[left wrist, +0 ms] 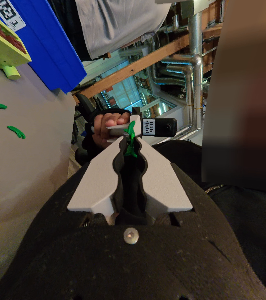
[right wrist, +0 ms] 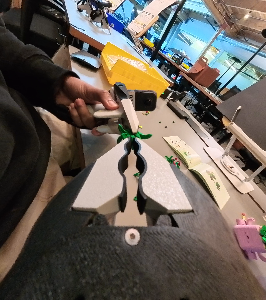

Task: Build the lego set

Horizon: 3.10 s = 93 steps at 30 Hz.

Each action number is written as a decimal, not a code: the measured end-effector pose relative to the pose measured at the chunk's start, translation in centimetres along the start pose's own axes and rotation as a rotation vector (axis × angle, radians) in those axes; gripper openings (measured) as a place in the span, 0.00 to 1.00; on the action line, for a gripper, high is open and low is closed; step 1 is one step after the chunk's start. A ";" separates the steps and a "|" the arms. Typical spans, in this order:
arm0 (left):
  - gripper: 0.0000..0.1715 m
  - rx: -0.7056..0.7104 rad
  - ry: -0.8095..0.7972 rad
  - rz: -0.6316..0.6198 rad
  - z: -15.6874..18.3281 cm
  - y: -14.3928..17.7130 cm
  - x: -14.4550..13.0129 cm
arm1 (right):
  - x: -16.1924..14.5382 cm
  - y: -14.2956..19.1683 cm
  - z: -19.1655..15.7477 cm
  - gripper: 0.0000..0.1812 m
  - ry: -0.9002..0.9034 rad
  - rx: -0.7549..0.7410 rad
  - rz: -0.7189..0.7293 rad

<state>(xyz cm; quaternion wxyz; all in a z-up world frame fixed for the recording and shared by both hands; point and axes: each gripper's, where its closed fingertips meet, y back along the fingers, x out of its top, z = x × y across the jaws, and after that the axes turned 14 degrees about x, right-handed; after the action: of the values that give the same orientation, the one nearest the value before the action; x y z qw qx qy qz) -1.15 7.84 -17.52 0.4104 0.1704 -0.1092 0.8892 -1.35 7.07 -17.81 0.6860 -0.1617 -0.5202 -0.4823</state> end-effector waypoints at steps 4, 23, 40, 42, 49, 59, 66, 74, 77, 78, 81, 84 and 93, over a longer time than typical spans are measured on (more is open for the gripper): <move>0.04 -0.004 -0.020 0.016 0.6 0.0 0.3 | 0.5 0.2 0.2 0.00 -0.066 0.019 0.059; 0.04 -0.011 0.000 -0.001 1.3 0.4 0.5 | 1.1 0.6 0.4 0.00 -0.300 0.147 0.222; 0.00 0.246 -0.165 0.307 -1.0 8.4 6.4 | -2.1 0.7 3.0 0.00 -0.440 0.043 0.199; 0.00 0.236 -0.147 0.322 -1.3 8.8 6.6 | -2.7 0.6 3.2 0.00 -0.457 0.029 0.175; 0.00 0.304 -0.217 0.280 -1.5 7.9 5.7 | -2.4 -0.7 2.3 0.00 -0.489 0.086 0.199; 0.04 1.065 -0.415 0.410 -7.3 22.2 8.4 | -1.2 -3.1 1.6 0.00 -0.605 0.164 0.310; 0.08 1.165 -0.443 0.489 -8.4 25.5 9.2 | -1.1 -4.5 3.7 0.00 -0.859 0.196 0.474; 0.08 1.220 -0.472 0.503 -9.3 26.7 9.4 | -2.5 -6.7 4.0 0.00 -0.950 0.242 0.376; 0.09 1.232 -0.458 0.516 -9.7 27.4 9.8 | -4.2 -8.3 3.2 0.00 -0.920 0.255 0.178; 0.10 1.245 -0.446 0.513 -10.1 27.7 9.9 | -4.6 -8.7 3.2 0.00 -0.888 0.240 0.131; 0.17 1.311 -0.391 0.476 -11.7 28.6 10.2 | -5.9 -10.2 3.1 0.00 -0.809 0.233 -0.011; 0.21 1.402 -0.383 0.444 -12.8 29.9 11.2 | -7.0 -11.5 2.9 0.00 -0.801 0.261 -0.105; 0.22 1.328 -0.340 0.366 -13.5 29.7 11.9 | -7.2 -11.9 4.5 0.00 -0.837 0.224 -0.070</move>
<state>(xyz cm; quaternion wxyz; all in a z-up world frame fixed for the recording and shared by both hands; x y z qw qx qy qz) -34.01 1.65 -26.81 0.0411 0.5000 0.3663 0.7836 -13.68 8.19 -25.56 0.4123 -0.2503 -0.8078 -0.3389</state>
